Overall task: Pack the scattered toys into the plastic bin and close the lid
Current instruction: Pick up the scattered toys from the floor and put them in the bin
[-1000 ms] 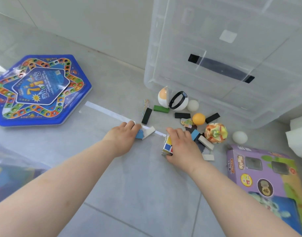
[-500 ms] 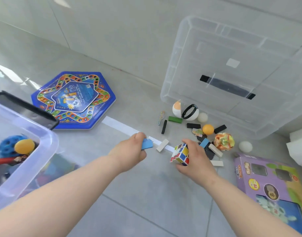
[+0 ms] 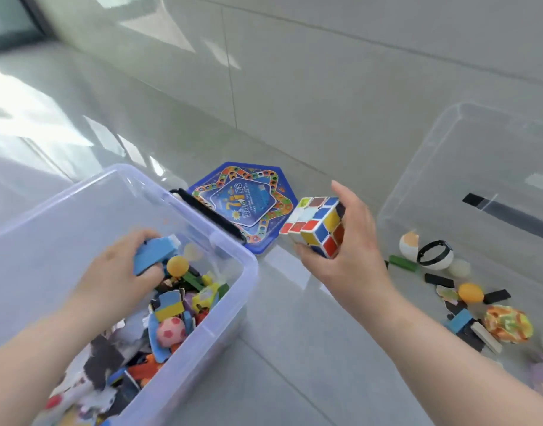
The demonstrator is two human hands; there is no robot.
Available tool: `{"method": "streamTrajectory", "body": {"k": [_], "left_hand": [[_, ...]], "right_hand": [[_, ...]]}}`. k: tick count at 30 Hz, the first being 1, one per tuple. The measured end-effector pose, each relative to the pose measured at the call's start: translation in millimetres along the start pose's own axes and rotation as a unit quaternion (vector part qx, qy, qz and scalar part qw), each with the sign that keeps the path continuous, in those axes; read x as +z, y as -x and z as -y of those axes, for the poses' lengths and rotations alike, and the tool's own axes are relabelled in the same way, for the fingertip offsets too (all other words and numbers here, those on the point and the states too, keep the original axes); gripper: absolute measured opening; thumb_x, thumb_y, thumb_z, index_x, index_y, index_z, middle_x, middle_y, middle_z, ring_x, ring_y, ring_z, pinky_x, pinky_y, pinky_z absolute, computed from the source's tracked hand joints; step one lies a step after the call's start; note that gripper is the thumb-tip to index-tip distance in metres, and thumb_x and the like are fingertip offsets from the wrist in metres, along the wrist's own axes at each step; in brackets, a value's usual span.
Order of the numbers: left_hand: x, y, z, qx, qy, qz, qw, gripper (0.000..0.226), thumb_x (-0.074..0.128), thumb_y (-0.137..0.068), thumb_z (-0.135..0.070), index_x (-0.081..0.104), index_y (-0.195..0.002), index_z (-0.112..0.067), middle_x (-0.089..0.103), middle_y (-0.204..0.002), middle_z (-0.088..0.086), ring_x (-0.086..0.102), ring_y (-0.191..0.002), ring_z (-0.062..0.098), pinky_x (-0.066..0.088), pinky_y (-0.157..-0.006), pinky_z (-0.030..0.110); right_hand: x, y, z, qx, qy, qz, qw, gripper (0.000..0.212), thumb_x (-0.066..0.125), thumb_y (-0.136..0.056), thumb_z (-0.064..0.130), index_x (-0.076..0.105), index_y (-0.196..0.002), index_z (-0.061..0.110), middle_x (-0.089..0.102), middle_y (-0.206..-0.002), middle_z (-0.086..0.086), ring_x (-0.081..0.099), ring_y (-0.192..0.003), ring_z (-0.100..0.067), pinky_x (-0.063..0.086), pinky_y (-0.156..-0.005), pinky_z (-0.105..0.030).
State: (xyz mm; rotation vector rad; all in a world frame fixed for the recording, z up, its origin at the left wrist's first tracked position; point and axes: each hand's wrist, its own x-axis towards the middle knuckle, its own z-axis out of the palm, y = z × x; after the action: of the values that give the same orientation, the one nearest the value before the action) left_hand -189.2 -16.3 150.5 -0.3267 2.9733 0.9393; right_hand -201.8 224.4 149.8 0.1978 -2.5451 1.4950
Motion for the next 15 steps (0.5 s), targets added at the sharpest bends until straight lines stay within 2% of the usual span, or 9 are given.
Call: {"method": "streamTrajectory", "body": {"k": [2,3,5,7,9,11,13,15], "left_hand": [[4.2,1.3,36.2,-0.072,-0.016,0.006,0.997,0.027,0.056,-0.082,0.0,0.052,-0.104,-0.017,0.054,-0.095,0.01,0.043,-0.079,0.025,0.026,-0.063,0.03],[7.0,2.5,51.5,-0.096,-0.032,0.019,0.995,0.029,0.056,-0.082,0.0,0.054,-0.108,-0.012,0.055,-0.099,0.012,0.043,-0.082,0.024,0.026,-0.066,0.03],[13.7,4.8,78.5,-0.118,-0.054,0.041,0.991,0.033,0.057,-0.082,0.0,0.054,-0.113,-0.008,0.057,-0.106,0.016,0.041,-0.085,0.022,0.027,-0.071,0.029],[18.0,7.6,96.2,-0.139,-0.057,0.051,0.987,0.033,0.058,-0.08,0.001,0.055,-0.112,-0.007,0.057,-0.102,0.014,0.042,-0.084,0.023,0.029,-0.071,0.029],[22.3,9.4,108.2,-0.148,-0.069,0.059,0.985,0.033,0.058,-0.079,0.003,0.056,-0.11,-0.006,0.054,-0.094,0.011,0.045,-0.08,0.025,0.032,-0.069,0.03],[26.3,11.2,114.0,-0.146,-0.088,0.074,0.983,0.034,0.057,-0.079,0.001,0.055,-0.111,-0.009,0.052,-0.09,0.008,0.048,-0.077,0.025,0.035,-0.064,0.03],[27.2,11.5,113.9,-0.143,-0.097,0.083,0.981,0.035,0.056,-0.081,-0.004,0.053,-0.115,-0.013,0.054,-0.093,0.008,0.053,-0.08,0.027,0.039,-0.062,0.029],[25.8,9.6,112.7,-0.14,-0.103,0.084,0.981,0.041,0.058,-0.084,-0.011,0.05,-0.123,-0.016,0.055,-0.11,0.011,0.056,-0.097,0.029,0.043,-0.072,0.031]], "right_hand": [[17.6,-4.9,20.4,-0.03,-0.059,0.036,0.997,0.068,0.072,-0.07,0.023,0.029,-0.115,0.05,0.033,-0.11,0.03,0.045,-0.119,-0.02,0.04,-0.105,-0.035],[26.8,-5.9,28.9,-0.038,-0.079,0.056,0.995,0.072,0.072,-0.069,0.024,0.026,-0.115,0.054,0.038,-0.113,0.024,0.045,-0.121,-0.022,0.04,-0.105,-0.038],[43.9,-6.5,43.1,-0.053,-0.076,0.11,0.99,0.084,0.076,-0.069,0.025,0.024,-0.133,0.042,0.04,-0.119,0.013,0.043,-0.123,-0.017,0.039,-0.107,-0.036],[59.6,-7.0,54.0,-0.077,-0.018,0.174,0.982,0.088,0.075,-0.072,0.028,0.021,-0.142,0.027,0.04,-0.13,0.007,0.035,-0.123,-0.009,0.033,-0.107,-0.026],[74.5,-5.7,59.2,-0.143,0.093,0.219,0.961,0.085,0.07,-0.076,0.036,0.021,-0.144,0.023,0.041,-0.137,0.003,0.035,-0.124,-0.014,0.028,-0.103,-0.027],[88.8,-3.6,58.5,-0.204,0.221,0.253,0.92,0.081,0.062,-0.079,0.046,0.02,-0.144,0.02,0.045,-0.135,-0.001,0.04,-0.122,-0.021,0.018,-0.097,-0.028],[98.2,-1.9,56.3,-0.225,0.291,0.276,0.888,0.076,0.054,-0.084,0.05,0.02,-0.144,0.017,0.047,-0.132,-0.002,0.043,-0.12,-0.022,0.012,-0.091,-0.027],[101.1,-2.9,53.8,-0.226,0.312,0.284,0.878,0.069,0.048,-0.087,0.048,0.022,-0.143,0.016,0.046,-0.135,-0.001,0.041,-0.122,-0.022,0.012,-0.094,-0.028]]}}
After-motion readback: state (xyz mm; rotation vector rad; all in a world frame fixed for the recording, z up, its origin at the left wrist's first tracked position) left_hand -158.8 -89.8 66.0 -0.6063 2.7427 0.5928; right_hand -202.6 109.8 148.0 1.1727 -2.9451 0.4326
